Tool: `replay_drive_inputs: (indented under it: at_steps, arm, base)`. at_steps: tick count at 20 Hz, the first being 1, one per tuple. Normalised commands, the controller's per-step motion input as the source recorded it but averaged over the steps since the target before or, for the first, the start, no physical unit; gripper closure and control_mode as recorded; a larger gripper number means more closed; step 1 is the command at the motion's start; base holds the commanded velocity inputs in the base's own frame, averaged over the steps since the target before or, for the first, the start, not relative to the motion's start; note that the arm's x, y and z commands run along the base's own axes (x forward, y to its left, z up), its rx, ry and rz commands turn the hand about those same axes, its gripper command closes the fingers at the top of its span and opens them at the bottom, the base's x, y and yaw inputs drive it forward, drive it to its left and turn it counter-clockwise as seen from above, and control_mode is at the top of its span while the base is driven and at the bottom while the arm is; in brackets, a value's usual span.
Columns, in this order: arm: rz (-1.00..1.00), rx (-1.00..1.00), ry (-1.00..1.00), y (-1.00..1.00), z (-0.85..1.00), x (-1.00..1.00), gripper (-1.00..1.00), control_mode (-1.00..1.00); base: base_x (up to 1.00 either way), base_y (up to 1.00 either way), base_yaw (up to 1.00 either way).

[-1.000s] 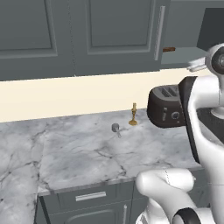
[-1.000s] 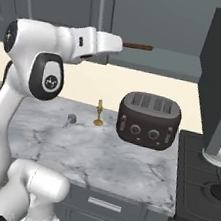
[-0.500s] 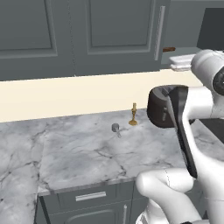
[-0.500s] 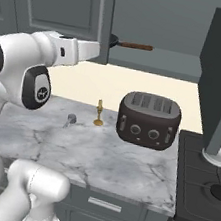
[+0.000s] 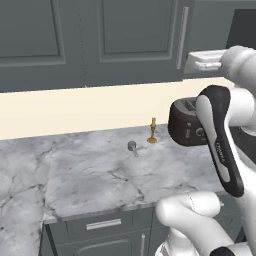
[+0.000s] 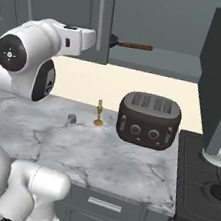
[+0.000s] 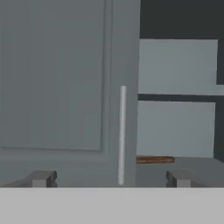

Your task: Pick the pan from the cabinet and place it on the stove. Then turn on the stove burner for the pan.

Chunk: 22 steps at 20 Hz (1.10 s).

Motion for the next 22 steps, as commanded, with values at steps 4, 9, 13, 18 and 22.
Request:
replay_drive_inputs:
  at_steps: [4,9,13,18,22]
  arm:
    - [0.15,0.0,-0.03,0.34,-0.04,0.18,-1.0,-1.0]
    - [0.04,0.0,-0.06,0.14,-0.21,0.26,-1.0,-1.0]
    - [-0.01,0.0,-0.14,-0.06,-0.19,0.16,-1.0,-1.0]
    - [0.0,0.01,-0.18,-0.2,-0.18,0.15,-1.0,-1.0]
    - [0.0,0.0,-0.11,-0.17,-0.06,0.19,-1.0,-1.0]
  base:
    - [0.0,0.0,0.0]
    - [0.0,0.0,0.0]
    - [0.0,0.0,0.0]
    - [0.0,0.0,0.0]
    - [0.0,0.0,0.0]
